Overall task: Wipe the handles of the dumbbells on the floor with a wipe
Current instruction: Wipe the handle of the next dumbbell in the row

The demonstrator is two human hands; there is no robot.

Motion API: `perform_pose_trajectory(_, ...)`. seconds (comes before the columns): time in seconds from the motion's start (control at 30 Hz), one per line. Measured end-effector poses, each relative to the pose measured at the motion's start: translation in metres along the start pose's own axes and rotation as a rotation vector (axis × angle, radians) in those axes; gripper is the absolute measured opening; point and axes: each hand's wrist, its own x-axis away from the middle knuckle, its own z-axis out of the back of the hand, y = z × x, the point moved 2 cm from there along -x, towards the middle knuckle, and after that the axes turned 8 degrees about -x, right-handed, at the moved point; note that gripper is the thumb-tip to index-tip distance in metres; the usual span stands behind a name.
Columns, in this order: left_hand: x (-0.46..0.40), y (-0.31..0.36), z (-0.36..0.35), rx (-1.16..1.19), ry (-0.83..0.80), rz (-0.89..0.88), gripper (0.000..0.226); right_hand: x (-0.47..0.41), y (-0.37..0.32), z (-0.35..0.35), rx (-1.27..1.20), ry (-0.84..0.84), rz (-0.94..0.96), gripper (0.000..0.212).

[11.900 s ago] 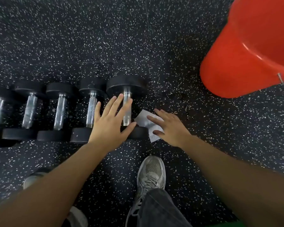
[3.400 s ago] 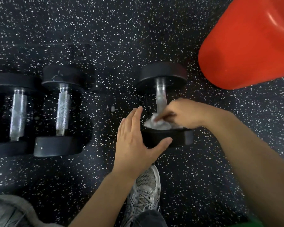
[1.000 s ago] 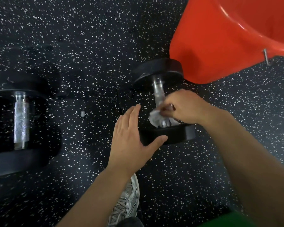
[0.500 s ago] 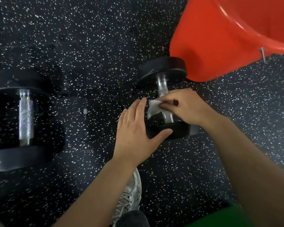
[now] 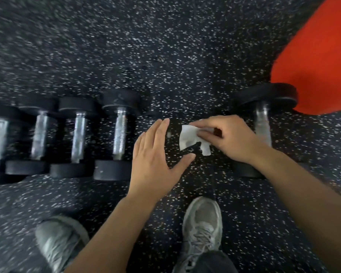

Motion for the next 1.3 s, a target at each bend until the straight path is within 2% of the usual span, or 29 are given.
perform_pose_trajectory(0.37,0.038,-0.112,0.042,-0.087,0.055,0.249,0.084,-0.041,-0.029,-0.074,-0.032,-0.055,0.070,0.032)
perform_pose_trajectory(0.6,0.053,-0.152,0.043,-0.081,0.037,0.318,0.081,-0.048,-0.034,-0.100,0.033,-0.110,0.051,0.032)
perform_pose_trajectory(0.77,0.049,-0.154,0.039,-0.085,0.051,0.283,0.083,-0.047,-0.035,-0.099,0.083,-0.114,0.043,0.030)
perform_pose_trajectory(0.97,0.045,-0.153,0.035,-0.092,0.037,0.263,0.097,-0.049,-0.032,-0.098,0.091,-0.110,0.021,0.025)
perform_pose_trajectory(1.3,0.036,-0.108,0.006,-0.048,-0.008,0.207,0.103,-0.046,-0.024,-0.099,0.072,-0.034,0.009,0.025)
